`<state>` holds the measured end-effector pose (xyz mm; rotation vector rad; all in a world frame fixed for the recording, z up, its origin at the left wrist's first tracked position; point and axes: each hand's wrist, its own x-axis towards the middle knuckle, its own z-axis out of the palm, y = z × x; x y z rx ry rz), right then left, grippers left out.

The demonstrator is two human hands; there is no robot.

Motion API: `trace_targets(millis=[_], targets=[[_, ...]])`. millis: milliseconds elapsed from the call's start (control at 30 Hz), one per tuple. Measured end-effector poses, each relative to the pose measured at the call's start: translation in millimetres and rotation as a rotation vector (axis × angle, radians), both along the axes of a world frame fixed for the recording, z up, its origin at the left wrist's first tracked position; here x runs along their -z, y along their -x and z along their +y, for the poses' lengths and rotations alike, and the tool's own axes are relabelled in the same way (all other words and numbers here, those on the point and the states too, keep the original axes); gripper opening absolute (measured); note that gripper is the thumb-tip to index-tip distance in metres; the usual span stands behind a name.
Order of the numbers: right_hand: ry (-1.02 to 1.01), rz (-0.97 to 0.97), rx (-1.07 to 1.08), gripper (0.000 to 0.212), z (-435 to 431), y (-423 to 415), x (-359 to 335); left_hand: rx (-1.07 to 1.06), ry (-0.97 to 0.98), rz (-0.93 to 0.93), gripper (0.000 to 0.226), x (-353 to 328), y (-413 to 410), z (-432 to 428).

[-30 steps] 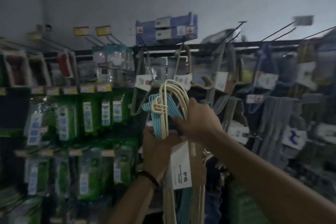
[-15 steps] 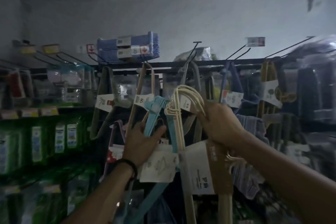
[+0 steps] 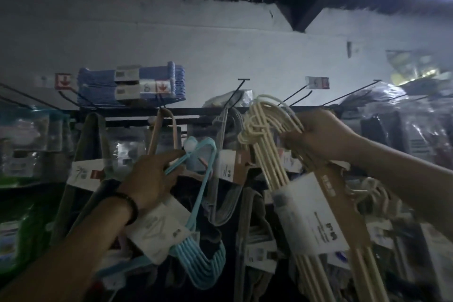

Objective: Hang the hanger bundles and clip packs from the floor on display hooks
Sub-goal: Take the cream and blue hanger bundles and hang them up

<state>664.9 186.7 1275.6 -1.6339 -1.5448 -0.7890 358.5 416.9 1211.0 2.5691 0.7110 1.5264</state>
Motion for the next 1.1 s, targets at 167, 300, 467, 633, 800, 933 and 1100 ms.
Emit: trace_targets(millis=[167, 300, 467, 633, 800, 933, 1100], targets=[[0.063, 0.044, 0.167, 0.034, 38, -15, -27, 0.139, -0.045, 0.069, 0.013, -21, -17, 18], [0.063, 0.101, 0.242, 0.025, 83, -17, -52, 0.191, -0.16, 0.225, 0.033, -45, -39, 15], [-0.051, 0.088, 0.251, 0.012, 128, -14, -88, 0.321, -0.095, 0.318, 0.05, -71, -61, 9], [-0.132, 0.096, 0.22, 0.009, 162, -26, -94, 0.384, -0.005, 0.392, 0.057, -93, -79, 2], [-0.235, 0.118, 0.163, 0.009, 186, -42, -92, 0.339, -0.002, 0.329, 0.033, -106, -91, 5], [-0.196, 0.138, 0.112, 0.018, 191, -45, -100, 0.298, 0.038, 0.299, 0.028, -109, -100, 12], [-0.161, 0.079, 0.159, 0.03, 203, -54, -80, 0.312, 0.033, 0.282, 0.02, -100, -108, 10]])
